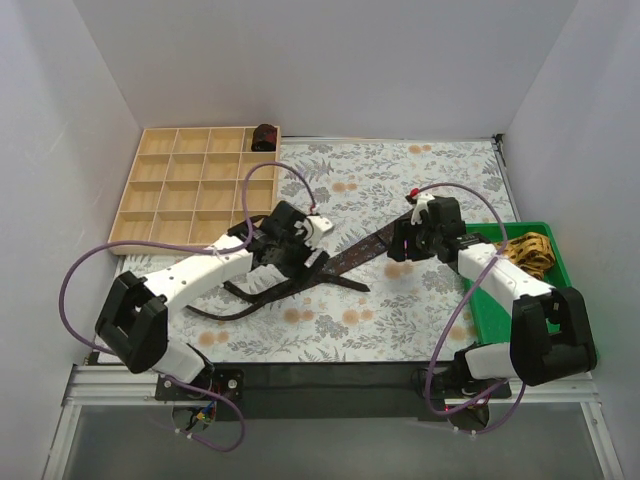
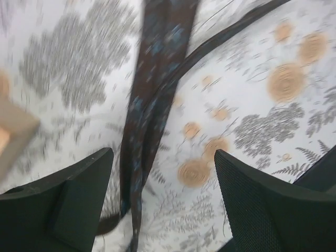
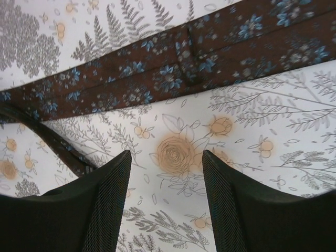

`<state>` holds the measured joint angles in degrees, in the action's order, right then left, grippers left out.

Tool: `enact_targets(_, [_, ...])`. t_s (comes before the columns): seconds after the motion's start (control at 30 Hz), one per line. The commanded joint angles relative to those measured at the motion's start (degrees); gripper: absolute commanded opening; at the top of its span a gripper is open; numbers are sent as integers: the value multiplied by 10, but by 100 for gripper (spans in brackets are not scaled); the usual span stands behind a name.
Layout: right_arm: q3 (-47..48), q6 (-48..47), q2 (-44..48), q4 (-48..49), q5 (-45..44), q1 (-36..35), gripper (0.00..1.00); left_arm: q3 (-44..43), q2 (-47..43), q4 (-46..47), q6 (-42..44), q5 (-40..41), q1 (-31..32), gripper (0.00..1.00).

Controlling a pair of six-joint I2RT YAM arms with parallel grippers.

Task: Roll the ties
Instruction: Flatten the tie

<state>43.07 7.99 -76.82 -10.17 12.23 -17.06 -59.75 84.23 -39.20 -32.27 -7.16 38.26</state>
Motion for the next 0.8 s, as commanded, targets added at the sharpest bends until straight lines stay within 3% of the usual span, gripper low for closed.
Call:
enact_targets(0.0, [29,11,-7,33,22,36,53,-41,23,83,96,-9,73,72])
enact_targets(0.13, [30,24,-5,52,44,64,53,-92,117,110,174,-9,127,72])
enact_targets(0.33, [16,29,1,67,66,79,52,-150,210,131,247,-49,141,65])
enact_targets(0.47, [4,30,2,75,73,84,52,-169,243,128,266,-53,141,49])
enact_targets(0.53, [3,31,-1,77,75,89,52,-172,256,124,267,-69,141,46])
enact_targets(0.67, [6,30,-7,82,78,93,52,-172,267,123,260,-84,141,24])
enact_targets(0.7, [8,29,-11,84,79,94,52,-172,268,123,259,-86,140,15])
enact_targets(0.77, [11,27,-19,90,82,94,52,-177,269,123,255,-92,140,12])
